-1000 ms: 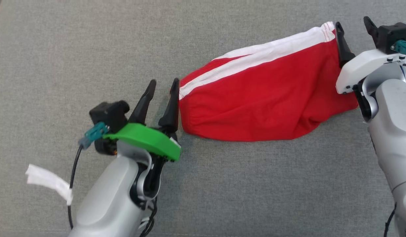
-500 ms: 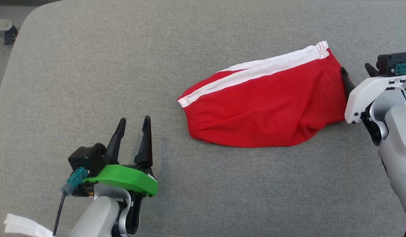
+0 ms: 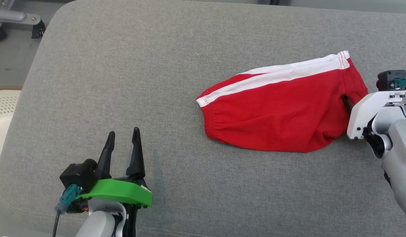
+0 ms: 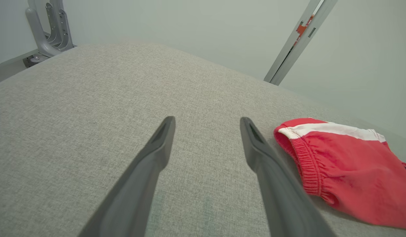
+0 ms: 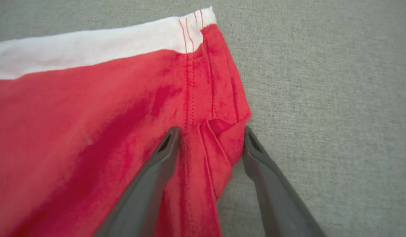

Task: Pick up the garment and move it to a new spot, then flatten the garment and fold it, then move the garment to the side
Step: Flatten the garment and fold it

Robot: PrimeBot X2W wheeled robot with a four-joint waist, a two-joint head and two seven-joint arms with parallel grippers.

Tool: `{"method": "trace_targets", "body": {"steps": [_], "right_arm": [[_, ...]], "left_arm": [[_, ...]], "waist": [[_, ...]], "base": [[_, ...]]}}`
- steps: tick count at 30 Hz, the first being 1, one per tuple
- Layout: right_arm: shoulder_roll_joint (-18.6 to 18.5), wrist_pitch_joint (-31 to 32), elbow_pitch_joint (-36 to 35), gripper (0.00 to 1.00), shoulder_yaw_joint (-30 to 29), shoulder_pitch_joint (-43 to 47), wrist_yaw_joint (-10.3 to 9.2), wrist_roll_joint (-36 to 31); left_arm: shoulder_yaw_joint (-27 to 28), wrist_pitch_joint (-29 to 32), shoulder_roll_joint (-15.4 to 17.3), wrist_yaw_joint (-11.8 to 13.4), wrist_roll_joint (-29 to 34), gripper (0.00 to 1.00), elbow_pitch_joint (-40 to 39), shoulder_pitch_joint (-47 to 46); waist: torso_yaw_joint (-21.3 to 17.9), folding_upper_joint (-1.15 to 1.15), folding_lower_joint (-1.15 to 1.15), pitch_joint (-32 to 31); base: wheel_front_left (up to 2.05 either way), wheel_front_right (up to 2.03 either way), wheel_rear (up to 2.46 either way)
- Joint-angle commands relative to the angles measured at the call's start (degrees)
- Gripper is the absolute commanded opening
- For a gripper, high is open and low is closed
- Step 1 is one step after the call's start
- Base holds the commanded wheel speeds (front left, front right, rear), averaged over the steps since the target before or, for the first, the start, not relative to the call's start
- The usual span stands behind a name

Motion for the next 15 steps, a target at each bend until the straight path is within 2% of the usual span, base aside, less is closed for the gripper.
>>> {"method": "trace_targets", "body": {"steps": [1, 7, 15], "right_arm": [[0.16, -0.23, 0.15, 0.02, 0.55, 1.6, 0.0, 0.43], [0.38, -4.88, -0.61, 0.0, 0.16, 1.52, -0.03, 1.14], [1.29, -12.31, -3.88, 0.0, -1.73, 6.9, -0.03, 2.89]], "left_arm": [[0.46, -0.17, -0.1, -0.3, 1.0, 1.0, -0.32, 0.81], [1.3, -0.16, -0.32, -0.89, 2.36, 1.0, -0.24, 1.33], [1.08, -0.16, -0.32, -1.08, 3.55, 1.0, 0.28, 2.08]], "waist": [[-0.04, 0.0, 0.0, -0.35], [-2.09, 0.0, 0.0, -1.84], [-7.3, 0.0, 0.0, -4.52]], "base": [[0.0, 0.0, 0.0], [0.0, 0.0, 0.0], [0.0, 0.0, 0.0]]}}
